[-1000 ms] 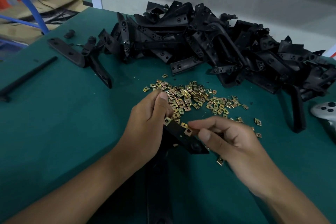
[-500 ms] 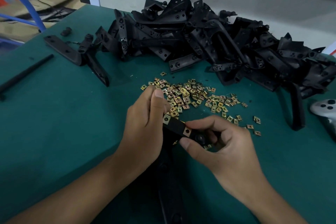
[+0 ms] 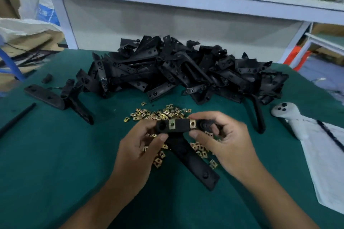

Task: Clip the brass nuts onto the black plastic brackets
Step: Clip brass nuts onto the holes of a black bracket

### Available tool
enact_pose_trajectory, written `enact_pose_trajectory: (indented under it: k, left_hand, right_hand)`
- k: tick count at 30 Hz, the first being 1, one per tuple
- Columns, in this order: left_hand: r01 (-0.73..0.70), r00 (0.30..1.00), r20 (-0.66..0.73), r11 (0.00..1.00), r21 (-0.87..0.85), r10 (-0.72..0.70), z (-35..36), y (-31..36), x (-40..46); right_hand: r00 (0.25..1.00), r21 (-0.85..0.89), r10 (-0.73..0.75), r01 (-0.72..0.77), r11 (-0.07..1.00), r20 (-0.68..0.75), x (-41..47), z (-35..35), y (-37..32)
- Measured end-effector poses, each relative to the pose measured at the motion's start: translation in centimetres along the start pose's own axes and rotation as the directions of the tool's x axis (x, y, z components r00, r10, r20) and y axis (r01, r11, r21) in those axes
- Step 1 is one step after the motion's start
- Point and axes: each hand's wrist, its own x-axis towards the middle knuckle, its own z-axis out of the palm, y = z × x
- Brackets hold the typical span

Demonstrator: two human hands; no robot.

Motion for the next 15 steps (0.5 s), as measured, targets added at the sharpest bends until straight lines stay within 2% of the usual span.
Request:
enact_pose_trajectory:
  k: [5, 10, 13, 15]
  left_hand:
    - [-0.040, 0.999, 0.004, 0.992, 0.119, 0.040, 1.0, 2.2, -0.2]
    - [-0.064, 0.996, 0.062, 0.992, 0.110, 0.057, 5.4, 4.9, -0.2]
    - [-0.075, 0.990, 0.120, 0.995, 0.060, 0.068, 9.6, 6.7, -0.7]
    - [-0.084, 0.979, 0.185, 0.996, 0.004, 0.082, 13.0, 8.1, -1.9]
  right_hand:
    - [0.993, -0.127, -0.041, 0.027, 0.992, -0.112, -2.3, -2.8, -2.4]
    - [0.959, -0.185, -0.069, 0.018, 0.982, -0.276, -6.1, -7.2, -4.1]
    - [0.913, -0.222, -0.067, -0.026, 0.975, -0.403, -9.1, -9.7, -5.0]
    - [0.851, -0.210, -0.052, -0.070, 0.975, -0.523, -12.0, -11.7, -5.3]
